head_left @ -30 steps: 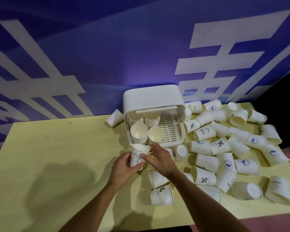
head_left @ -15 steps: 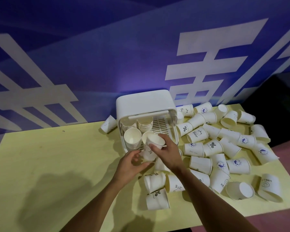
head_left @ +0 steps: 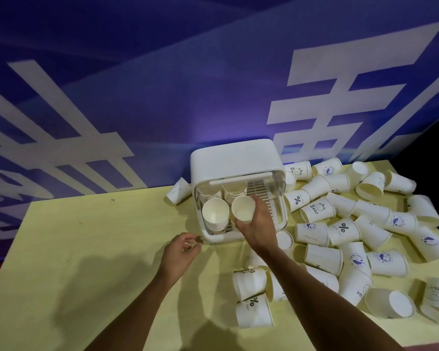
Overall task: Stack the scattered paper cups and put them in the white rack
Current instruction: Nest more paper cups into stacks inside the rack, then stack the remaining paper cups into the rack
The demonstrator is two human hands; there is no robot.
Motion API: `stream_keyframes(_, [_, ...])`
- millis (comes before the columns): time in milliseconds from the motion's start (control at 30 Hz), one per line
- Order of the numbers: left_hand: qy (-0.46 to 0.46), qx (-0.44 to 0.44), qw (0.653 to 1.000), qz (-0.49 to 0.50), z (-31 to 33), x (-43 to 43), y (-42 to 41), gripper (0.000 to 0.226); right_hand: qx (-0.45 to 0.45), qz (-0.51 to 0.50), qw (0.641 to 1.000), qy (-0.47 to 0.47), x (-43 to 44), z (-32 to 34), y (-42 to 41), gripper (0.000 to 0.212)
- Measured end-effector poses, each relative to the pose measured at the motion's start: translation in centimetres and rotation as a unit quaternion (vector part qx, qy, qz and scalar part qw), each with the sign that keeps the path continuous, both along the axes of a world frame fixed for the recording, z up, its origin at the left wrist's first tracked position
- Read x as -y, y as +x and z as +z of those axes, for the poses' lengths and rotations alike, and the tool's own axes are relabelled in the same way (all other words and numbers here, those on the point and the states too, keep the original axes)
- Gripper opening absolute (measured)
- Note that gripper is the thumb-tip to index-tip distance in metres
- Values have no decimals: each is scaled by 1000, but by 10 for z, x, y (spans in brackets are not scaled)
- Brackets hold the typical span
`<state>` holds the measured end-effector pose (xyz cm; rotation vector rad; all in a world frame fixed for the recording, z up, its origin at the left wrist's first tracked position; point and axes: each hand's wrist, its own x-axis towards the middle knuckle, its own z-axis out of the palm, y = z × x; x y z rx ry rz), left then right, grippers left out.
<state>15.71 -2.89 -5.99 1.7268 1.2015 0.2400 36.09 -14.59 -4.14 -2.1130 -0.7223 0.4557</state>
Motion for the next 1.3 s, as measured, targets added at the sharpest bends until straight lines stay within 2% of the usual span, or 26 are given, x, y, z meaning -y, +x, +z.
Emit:
stream_keyframes(133, [4,-21,1000,3,-1,-14,3,23,-13,12,999,-31,-5,-5,-1,94])
stream_keyframes(300, [14,-54,998,-14,-7,-40,12,25,20,-3,1000,-24,-7,-5,-5,80])
stream_keyframes(467, [108,-131,985,-28,-8,-93,37,57,41,-18,999,9,-9,-8,-11,56])
stream_keyframes(567, [155,-191,968,-49,-6,-117,48,74,42,-24,999,7,-7,-15,-16,54])
stream_keyframes(700, [165,-212,961,-68,-9,-137,55,83,32,-64,997,-4,1,-21,-23,59])
stream_keyframes(933, [101,-191,976,-33,-28,-160,70,84,36,-65,997,-9,9,-14,-19,52])
stream_keyframes(1133, [98,-200,975,-5,-44,-161,66,49,62,-72,994,-48,32,-5,-20,48])
stream_keyframes(1300, [63,-221,973,0,-50,-140,39,59,61,-96,990,-78,46,8,-26,48])
